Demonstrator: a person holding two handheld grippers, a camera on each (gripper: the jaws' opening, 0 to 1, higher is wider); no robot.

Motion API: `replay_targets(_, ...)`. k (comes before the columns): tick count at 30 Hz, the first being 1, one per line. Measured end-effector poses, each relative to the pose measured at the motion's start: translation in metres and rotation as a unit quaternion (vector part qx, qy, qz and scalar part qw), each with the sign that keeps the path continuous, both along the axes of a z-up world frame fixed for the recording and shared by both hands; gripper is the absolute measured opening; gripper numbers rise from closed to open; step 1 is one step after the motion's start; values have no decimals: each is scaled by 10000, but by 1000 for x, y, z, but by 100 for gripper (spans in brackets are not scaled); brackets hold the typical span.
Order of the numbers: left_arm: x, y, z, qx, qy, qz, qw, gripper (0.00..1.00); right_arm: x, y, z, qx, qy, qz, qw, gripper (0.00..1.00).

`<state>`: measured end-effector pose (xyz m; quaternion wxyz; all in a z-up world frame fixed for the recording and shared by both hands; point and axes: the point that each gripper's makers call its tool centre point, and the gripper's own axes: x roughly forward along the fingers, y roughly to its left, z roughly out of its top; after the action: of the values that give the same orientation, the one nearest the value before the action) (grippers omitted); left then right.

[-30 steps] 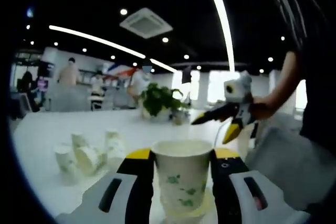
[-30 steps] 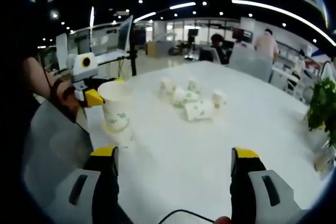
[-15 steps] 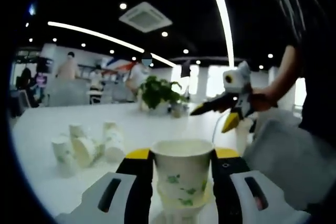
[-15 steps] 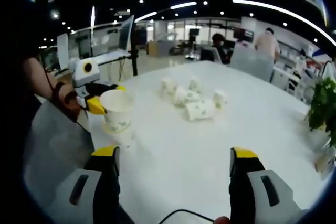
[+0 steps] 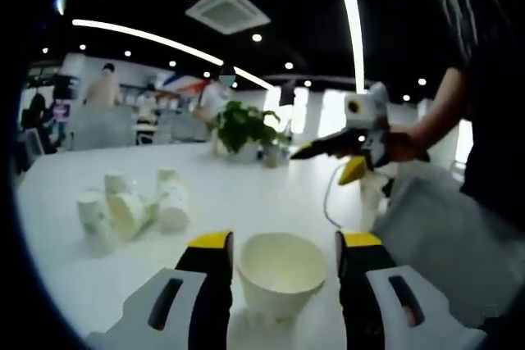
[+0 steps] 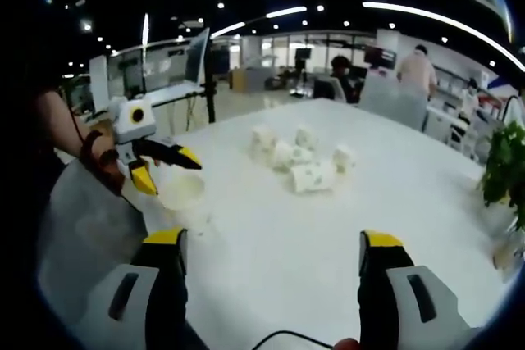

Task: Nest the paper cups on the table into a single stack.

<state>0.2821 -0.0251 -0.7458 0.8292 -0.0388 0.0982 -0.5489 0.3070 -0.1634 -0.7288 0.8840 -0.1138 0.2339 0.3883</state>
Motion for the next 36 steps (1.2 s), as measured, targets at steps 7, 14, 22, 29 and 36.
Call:
replay_targets(7, 1, 5, 2, -24, 30, 63, 10000, 50, 0, -1, 1, 6, -13, 2, 10000, 84)
replay_targets(14, 2, 7, 4, -82, 82, 155, 9998, 51, -3, -1, 0, 28, -2, -11, 10000, 84)
replay_targets(22, -1, 6, 6, -37, 17, 137, 9999, 51, -9, -5, 2, 63, -29, -63, 10000, 84)
replay_targets(29, 1, 8, 7, 51, -68, 194, 9998, 59, -11, -7, 4, 89, -53, -112, 9999, 84)
replay_targets(36, 6, 14, 11, 72, -129, 439, 9989, 75, -12, -6, 7, 56, -106, -89, 9999, 84)
